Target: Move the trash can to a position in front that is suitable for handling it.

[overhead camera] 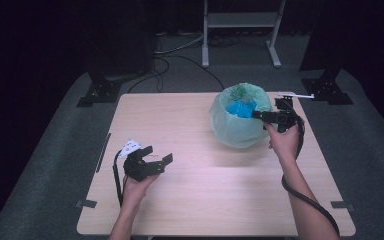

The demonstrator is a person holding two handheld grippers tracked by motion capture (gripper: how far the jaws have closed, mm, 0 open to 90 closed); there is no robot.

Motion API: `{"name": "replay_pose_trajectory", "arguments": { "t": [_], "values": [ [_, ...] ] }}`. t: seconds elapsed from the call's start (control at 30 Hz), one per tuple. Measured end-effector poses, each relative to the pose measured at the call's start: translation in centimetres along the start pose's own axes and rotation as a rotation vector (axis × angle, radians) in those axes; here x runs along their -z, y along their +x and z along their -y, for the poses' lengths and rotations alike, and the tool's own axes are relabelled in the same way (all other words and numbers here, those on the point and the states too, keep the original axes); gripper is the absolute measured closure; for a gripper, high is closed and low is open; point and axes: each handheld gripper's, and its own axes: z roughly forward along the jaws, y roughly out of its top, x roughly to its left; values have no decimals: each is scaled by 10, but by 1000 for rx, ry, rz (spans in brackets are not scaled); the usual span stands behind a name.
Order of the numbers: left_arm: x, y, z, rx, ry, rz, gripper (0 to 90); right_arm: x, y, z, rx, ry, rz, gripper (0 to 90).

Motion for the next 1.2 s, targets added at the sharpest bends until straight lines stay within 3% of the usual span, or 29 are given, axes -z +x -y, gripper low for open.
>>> {"name": "replay_pose_trajectory", "arguments": {
  "t": [0.27,0.57,0.87,1.2],
  "values": [
    [0,-2,-1,-13,6,-1,29,-6,19,5,52,19,-52,333],
    [5,0,-3,3,-17,-3,29,-14,45,11,124,42,-105,333],
    [13,-2,-10,2,-55,-5,29,-20,62,18,158,32,-141,333],
    [20,-3,-16,-1,-81,6,29,-25,84,25,204,58,-197,333]
  ]
}}
